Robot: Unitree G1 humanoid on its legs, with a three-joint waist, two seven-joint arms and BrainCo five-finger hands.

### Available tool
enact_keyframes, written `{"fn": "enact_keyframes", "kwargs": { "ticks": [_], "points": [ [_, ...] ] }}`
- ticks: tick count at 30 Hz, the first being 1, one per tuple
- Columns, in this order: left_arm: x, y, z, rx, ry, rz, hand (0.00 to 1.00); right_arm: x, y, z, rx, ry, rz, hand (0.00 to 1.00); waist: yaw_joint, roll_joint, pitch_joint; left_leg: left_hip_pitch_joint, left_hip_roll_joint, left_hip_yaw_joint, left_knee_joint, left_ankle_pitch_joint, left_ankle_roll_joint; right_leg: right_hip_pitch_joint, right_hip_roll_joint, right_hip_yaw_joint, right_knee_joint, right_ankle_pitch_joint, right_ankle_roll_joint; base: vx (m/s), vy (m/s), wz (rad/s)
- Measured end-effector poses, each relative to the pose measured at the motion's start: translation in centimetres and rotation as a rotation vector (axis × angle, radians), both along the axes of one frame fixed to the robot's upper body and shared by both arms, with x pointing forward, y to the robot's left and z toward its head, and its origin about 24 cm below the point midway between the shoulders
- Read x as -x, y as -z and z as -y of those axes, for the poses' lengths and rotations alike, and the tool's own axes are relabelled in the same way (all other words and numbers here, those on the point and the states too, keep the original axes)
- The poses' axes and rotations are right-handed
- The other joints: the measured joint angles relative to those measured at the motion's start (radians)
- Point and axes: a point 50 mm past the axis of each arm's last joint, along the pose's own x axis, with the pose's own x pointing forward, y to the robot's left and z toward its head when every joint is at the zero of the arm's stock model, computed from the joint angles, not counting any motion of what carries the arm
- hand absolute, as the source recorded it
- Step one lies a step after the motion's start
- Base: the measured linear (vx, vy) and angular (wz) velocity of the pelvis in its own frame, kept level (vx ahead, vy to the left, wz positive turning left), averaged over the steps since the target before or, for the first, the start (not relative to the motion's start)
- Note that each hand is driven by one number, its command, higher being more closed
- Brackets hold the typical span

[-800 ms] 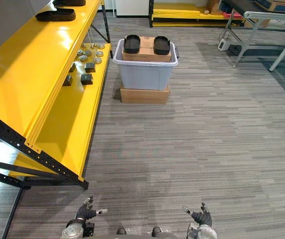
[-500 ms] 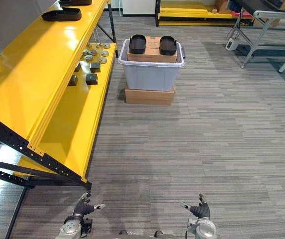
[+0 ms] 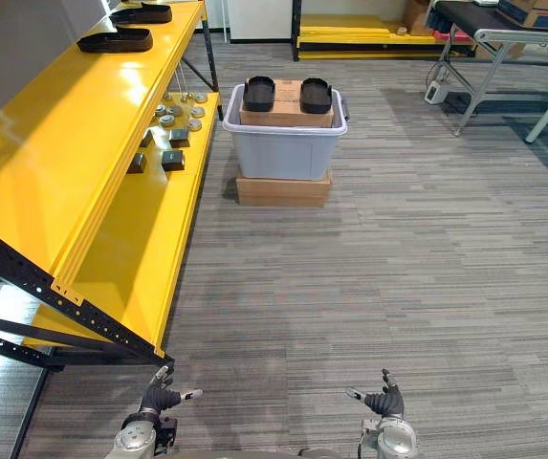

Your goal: Walk over and take plastic housings, then place them on the shelf

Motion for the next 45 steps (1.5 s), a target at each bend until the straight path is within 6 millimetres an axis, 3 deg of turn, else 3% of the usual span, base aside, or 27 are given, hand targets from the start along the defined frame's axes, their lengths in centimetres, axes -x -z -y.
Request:
{"fn": "enact_keyframes", "kwargs": {
  "ticks": [6,9,10,13,16,17,18,19,20,22,23,24,25,27,29,32,34,35,36,37,39,40,41,42,43,44,45],
  "points": [
    [-1.4,-1.4,0.0,-0.002,-0.003,0.086,0.0,-0.3,-0.3,0.8,0.008,0.022,0.002,0.0,0.001,0.005,-0.001,-0.091,-0.017,0.034,0.138,-0.114,0.03,-0.114,-0.038,0.025,0.169,-0.099,0.054,0.02,0.052,-0.13],
    [-1.8,-1.7,-0.2,-0.011,-0.013,0.103,0.0,-0.4,-0.4,1.1,0.012,0.025,0.005,0.0,-0.006,0.025,0.017,-0.042,-0.022,0.021,0.159,-0.166,0.066,-0.249,-0.06,0.002,0.501,-0.11,0.087,0.21,0.126,-0.05],
    [-2.0,-1.8,-0.3,-0.018,-0.016,0.109,0.0,-0.2,-0.3,1.1,0.012,0.026,-0.004,0.0,-0.011,0.03,0.028,-0.009,-0.018,0.017,0.154,-0.173,0.071,-0.296,-0.061,-0.028,0.576,-0.142,0.068,0.32,0.095,0.07],
    [-2.9,-2.2,-0.5,-0.029,-0.012,0.134,0.0,-0.9,-0.7,1.7,0.032,0.012,0.011,0.0,-0.019,0.048,0.043,0.056,0.004,0.002,0.12,-0.187,0.058,-0.392,-0.045,-0.092,0.521,-0.163,0.046,0.42,0.058,0.21],
    [-4.9,-3.2,-0.3,-0.037,-0.009,0.191,0.0,-2.4,-1.7,2.7,0.07,-0.007,0.051,0.0,-0.052,0.077,0.097,0.127,0.062,-0.029,0.094,-0.192,0.003,-0.487,0.013,-0.139,0.322,-0.036,0.002,0.54,-0.046,0.51],
    [-5.1,-3.4,-0.5,-0.043,-0.006,0.201,0.0,-2.3,-1.8,2.8,0.078,-0.007,0.054,0.0,-0.06,0.051,0.101,0.183,0.059,-0.037,0.091,-0.207,-0.052,-0.496,0.025,-0.134,0.147,0.133,-0.024,0.62,-0.099,0.39],
    [-5.0,-3.3,-0.5,-0.044,-0.007,0.197,0.0,-2.1,-1.8,2.9,0.081,-0.007,0.054,0.0,-0.06,0.038,0.098,0.205,0.055,-0.04,0.092,-0.221,-0.075,-0.495,0.026,-0.131,0.119,0.22,-0.048,0.76,-0.149,0.3],
    [-4.7,-2.9,0.0,-0.027,-0.012,0.179,0.0,-2.0,-2.1,3.4,0.098,-0.007,0.055,0.0,-0.059,0.066,0.104,0.228,0.079,-0.044,0.109,-0.235,-0.098,-0.502,0.038,-0.134,0.186,0.269,-0.097,0.6,-0.148,0.08],
    [-4.8,-2.9,0.0,-0.023,-0.008,0.181,0.0,-2.8,-2.4,3.3,0.098,-0.012,0.076,0.0,-0.062,0.081,0.107,0.2,0.1,-0.039,0.164,-0.215,-0.134,-0.517,0.038,-0.138,0.233,0.221,-0.117,0.71,-0.229,0.08],
    [-5.2,-3.0,0.5,-0.011,-0.009,0.189,0.0,-3.4,-2.7,3.3,0.099,-0.021,0.097,0.0,-0.062,0.077,0.116,0.118,0.104,-0.032,0.394,-0.089,-0.13,-0.485,0.03,-0.136,0.293,0.126,-0.116,0.55,-0.215,0.13],
    [-4.9,-2.8,0.7,0.005,-0.024,0.184,0.0,-3.4,-2.6,3.1,0.098,-0.031,0.091,0.0,-0.058,0.079,0.126,0.053,0.137,-0.034,0.614,0.071,-0.108,-0.394,0.04,-0.137,0.271,0.084,-0.126,0.65,-0.234,0.11],
    [-4.4,-2.6,0.7,0.015,-0.044,0.176,0.0,-3.6,-2.5,2.5,0.091,-0.057,0.093,0.0,-0.054,0.071,0.135,-0.016,0.198,-0.036,0.858,0.069,-0.09,-0.29,0.058,-0.138,0.239,0.059,-0.138,0.64,-0.224,0.06],
    [-4.2,-2.5,0.8,0.019,-0.047,0.174,0.0,-3.7,-2.6,2.2,0.086,-0.066,0.102,0.0,-0.055,0.072,0.14,-0.048,0.226,-0.023,0.966,0.053,-0.067,-0.235,0.066,-0.136,0.219,0.048,-0.146,0.61,-0.212,-0.07],
    [-4.0,-2.3,1.1,0.04,-0.058,0.169,0.0,-4.1,-2.9,1.5,0.065,-0.055,0.143,0.0,-0.027,0.038,0.155,-0.174,0.272,0.026,1.115,-0.004,-0.031,-0.088,0.077,-0.11,0.139,0.023,-0.153,0.44,-0.141,-0.24],
    [-3.8,-2.2,1.6,0.054,-0.061,0.163,0.0,-4.1,-2.9,1.6,0.061,-0.031,0.156,0.0,-0.01,0.036,0.153,-0.274,0.255,0.031,1.027,-0.055,-0.038,-0.007,0.078,-0.097,0.065,0.005,-0.147,0.5,-0.094,-0.25],
    [-3.2,-1.6,1.8,0.062,-0.067,0.131,0.0,-3.7,-2.5,1.9,0.052,0.0,0.126,0.0,0.003,0.03,0.16,-0.359,0.146,0.001,0.652,-0.088,-0.037,0.083,0.056,-0.062,0.027,-0.027,-0.129,0.46,0.019,-0.29],
    [-2.4,-1.2,2.2,0.076,-0.077,0.108,0.0,-2.7,-1.9,2.7,0.055,0.044,0.089,0.0,0.019,0.049,0.151,-0.355,0.055,-0.074,0.274,-0.027,-0.1,0.141,0.048,-0.016,-0.015,-0.069,-0.096,0.48,0.115,-0.62],
    [-2.2,-1.0,2.3,0.077,-0.079,0.099,0.0,-2.4,-1.8,2.9,0.061,0.045,0.078,0.0,0.024,0.061,0.145,-0.362,0.056,-0.088,0.235,-0.012,-0.089,0.149,0.057,-0.003,-0.013,-0.09,-0.088,0.45,0.194,-0.81],
    [-1.6,-0.5,2.0,0.071,-0.085,0.067,0.0,-2.1,-1.5,2.9,0.055,0.046,0.057,0.0,0.028,0.068,0.134,-0.371,0.053,-0.111,0.273,0.061,-0.021,0.164,0.06,0.027,0.021,-0.142,-0.071,0.49,0.227,-0.73],
    [-0.8,-0.1,1.6,0.058,-0.089,0.037,0.0,-1.4,-1.1,2.3,0.04,0.046,0.036,0.0,0.029,0.05,0.107,-0.375,0.032,-0.094,0.327,0.082,0.014,0.163,0.03,0.056,0.074,-0.199,-0.048,0.54,0.225,-0.59],
    [-0.5,0.3,1.6,0.058,-0.088,0.004,0.0,-0.5,-0.6,2.1,0.032,0.048,0.006,0.0,0.026,0.012,0.082,-0.374,0.0,-0.065,0.356,0.016,0.033,0.119,-0.015,0.082,0.188,-0.231,-0.019,0.58,0.163,-0.34],
    [-0.6,0.3,1.7,0.061,-0.085,0.003,0.0,-0.2,-0.2,2.0,0.025,0.05,-0.016,0.0,0.026,0.001,0.082,-0.349,-0.018,-0.039,0.358,-0.023,0.047,0.043,-0.039,0.099,0.37,-0.224,0.006,0.57,0.17,-0.33],
    [-0.6,0.4,1.7,0.059,-0.086,0.001,0.0,-0.1,-0.1,1.9,0.022,0.05,-0.025,0.0,0.026,-0.003,0.083,-0.33,-0.029,-0.035,0.358,-0.041,0.051,0.011,-0.05,0.105,0.46,-0.211,0.044,0.55,0.22,-0.25],
    [-0.5,0.4,1.6,0.056,-0.086,-0.005,0.0,0.1,0.0,1.8,0.019,0.05,-0.034,0.0,0.02,-0.006,0.086,-0.291,-0.042,-0.034,0.358,-0.066,0.065,-0.04,-0.067,0.111,0.603,-0.174,0.136,0.54,0.18,0.06],
    [-0.4,0.4,1.4,0.05,-0.084,-0.008,0.0,0.3,0.2,1.6,0.013,0.049,-0.04,0.0,0.007,-0.006,0.087,-0.232,-0.052,-0.037,0.359,-0.104,0.081,-0.088,-0.079,0.107,0.778,-0.154,0.182,0.68,0.178,0.09],
    [-0.3,0.4,1.4,0.046,-0.077,-0.012,0.0,0.1,0.2,1.4,0.011,0.04,-0.038,0.0,0.001,0.003,0.091,-0.16,-0.052,-0.043,0.347,-0.135,0.086,-0.133,-0.08,0.086,0.882,-0.183,0.126,0.56,0.106,0.04],
    [-0.3,0.4,1.3,0.044,-0.075,-0.011,0.0,0.1,0.2,1.4,0.011,0.036,-0.037,0.0,0.003,0.007,0.093,-0.123,-0.051,-0.045,0.331,-0.142,0.084,-0.156,-0.08,0.07,0.899,-0.197,0.1,0.57,0.069,-0.09]
  ]
}}
